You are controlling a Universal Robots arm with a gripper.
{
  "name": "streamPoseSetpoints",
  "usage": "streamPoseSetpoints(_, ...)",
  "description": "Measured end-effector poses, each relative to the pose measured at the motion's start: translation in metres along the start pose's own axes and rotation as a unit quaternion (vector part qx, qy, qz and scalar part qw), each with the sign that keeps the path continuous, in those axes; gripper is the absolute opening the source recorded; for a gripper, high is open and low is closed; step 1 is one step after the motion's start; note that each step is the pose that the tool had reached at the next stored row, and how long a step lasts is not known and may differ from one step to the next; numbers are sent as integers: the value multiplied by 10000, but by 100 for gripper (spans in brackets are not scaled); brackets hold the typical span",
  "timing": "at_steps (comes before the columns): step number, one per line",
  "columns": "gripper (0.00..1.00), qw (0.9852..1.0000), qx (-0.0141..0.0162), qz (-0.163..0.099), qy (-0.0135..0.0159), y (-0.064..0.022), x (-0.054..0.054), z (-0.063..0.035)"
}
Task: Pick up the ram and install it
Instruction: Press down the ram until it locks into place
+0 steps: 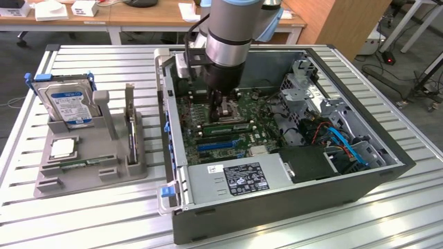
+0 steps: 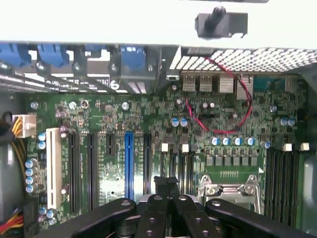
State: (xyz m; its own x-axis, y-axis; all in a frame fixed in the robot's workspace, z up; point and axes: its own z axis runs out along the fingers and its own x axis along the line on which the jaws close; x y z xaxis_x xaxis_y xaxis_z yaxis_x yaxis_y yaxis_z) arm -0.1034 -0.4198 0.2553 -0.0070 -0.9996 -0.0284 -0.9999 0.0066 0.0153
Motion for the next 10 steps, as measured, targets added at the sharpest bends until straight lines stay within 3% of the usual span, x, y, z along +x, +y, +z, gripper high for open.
streamPoseSetpoints(10,9,10000,0,0,0,18,2,46)
